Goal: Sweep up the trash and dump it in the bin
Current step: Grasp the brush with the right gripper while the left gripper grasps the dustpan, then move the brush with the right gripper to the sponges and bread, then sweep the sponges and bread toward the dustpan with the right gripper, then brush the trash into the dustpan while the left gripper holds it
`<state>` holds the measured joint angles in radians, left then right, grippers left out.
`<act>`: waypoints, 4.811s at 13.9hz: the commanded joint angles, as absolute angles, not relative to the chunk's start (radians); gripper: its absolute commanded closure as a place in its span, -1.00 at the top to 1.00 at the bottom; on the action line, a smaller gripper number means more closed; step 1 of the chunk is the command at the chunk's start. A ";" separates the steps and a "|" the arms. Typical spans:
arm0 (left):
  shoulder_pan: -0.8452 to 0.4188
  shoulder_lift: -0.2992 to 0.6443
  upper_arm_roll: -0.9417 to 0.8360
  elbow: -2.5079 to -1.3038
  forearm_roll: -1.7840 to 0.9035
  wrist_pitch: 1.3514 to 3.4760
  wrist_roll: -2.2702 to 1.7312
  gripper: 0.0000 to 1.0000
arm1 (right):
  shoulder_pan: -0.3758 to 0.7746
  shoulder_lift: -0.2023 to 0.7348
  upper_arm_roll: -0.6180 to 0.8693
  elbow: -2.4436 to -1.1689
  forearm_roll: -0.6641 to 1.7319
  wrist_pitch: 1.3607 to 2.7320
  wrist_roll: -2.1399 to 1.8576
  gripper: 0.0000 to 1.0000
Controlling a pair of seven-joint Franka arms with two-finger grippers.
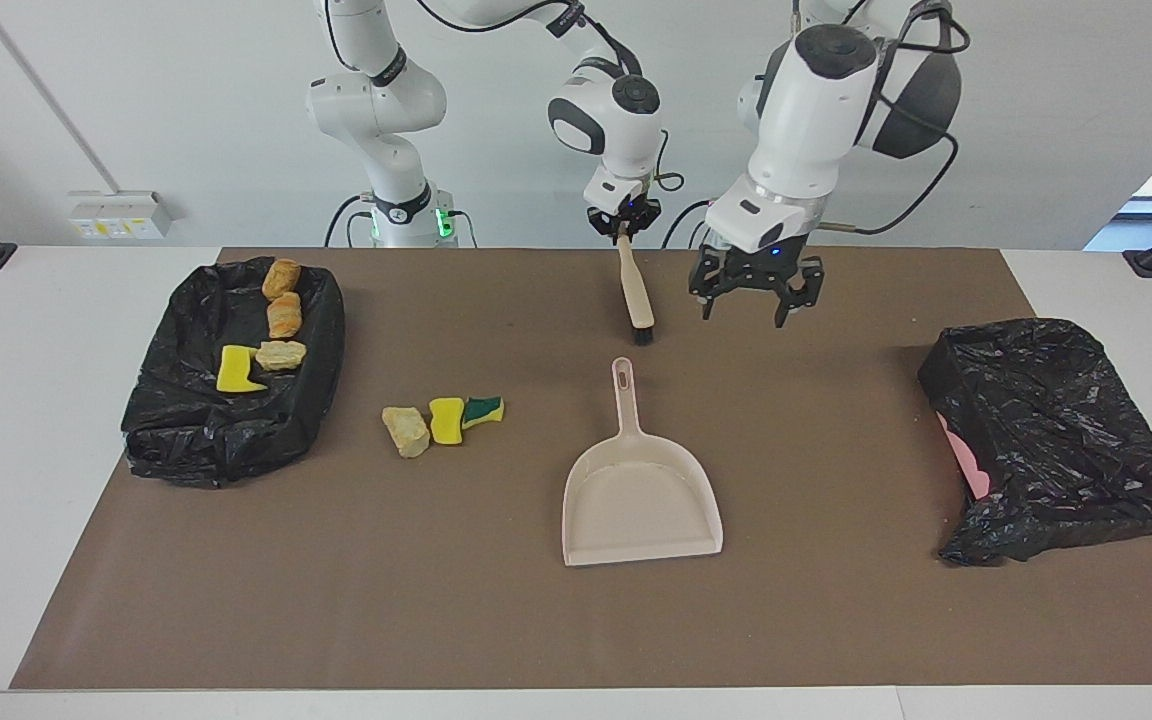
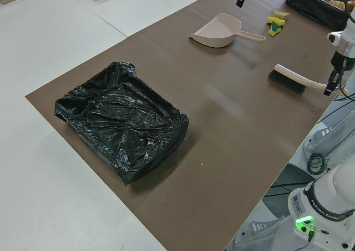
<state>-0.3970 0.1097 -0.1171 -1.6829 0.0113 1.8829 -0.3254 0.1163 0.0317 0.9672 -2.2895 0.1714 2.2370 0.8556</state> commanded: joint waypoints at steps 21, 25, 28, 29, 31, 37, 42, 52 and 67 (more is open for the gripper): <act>-0.557 0.368 -0.097 -1.755 0.025 2.164 -0.626 1.00 | -0.549 -0.116 0.715 -2.226 -0.325 2.038 -0.144 -1.00; -0.558 0.374 -0.098 -1.758 0.025 2.166 -0.621 0.47 | -0.578 -0.002 0.716 -2.235 -0.411 2.103 -0.047 -1.00; -0.555 0.374 -0.097 -1.756 0.025 2.164 -0.618 -0.44 | -0.542 0.028 0.726 -2.255 -0.384 2.082 0.064 -1.00; -0.554 0.374 -0.097 -1.753 0.025 2.160 -0.618 -0.52 | -0.535 0.028 0.727 -2.261 -0.342 2.074 0.064 -1.00; -0.551 0.371 -0.094 -1.749 0.026 2.157 -0.621 -0.77 | -0.470 0.031 0.726 -2.263 -0.211 2.062 0.074 -1.00; -0.483 0.281 -0.089 -1.756 0.046 2.007 -0.230 -1.00 | -0.417 0.003 0.716 -2.116 -0.084 1.869 0.204 -1.00; -0.413 0.227 -0.087 -1.763 0.057 1.847 0.210 -1.00 | -0.448 -0.075 0.712 -2.137 -0.190 1.790 0.094 -1.00; -0.420 0.112 -0.090 -1.997 0.204 1.991 0.600 -1.00 | -0.382 -0.032 0.723 -2.247 -0.106 1.924 -0.012 -1.00; -0.365 0.034 -0.092 -2.038 0.295 1.893 0.999 -1.00 | -0.299 -0.011 0.721 -2.230 0.014 1.907 0.113 -1.00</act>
<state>-0.3683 0.0884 -0.0841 -1.9851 0.2775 1.9158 0.9958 -0.2942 -0.0067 0.7124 -2.2147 -0.0109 1.9175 0.1007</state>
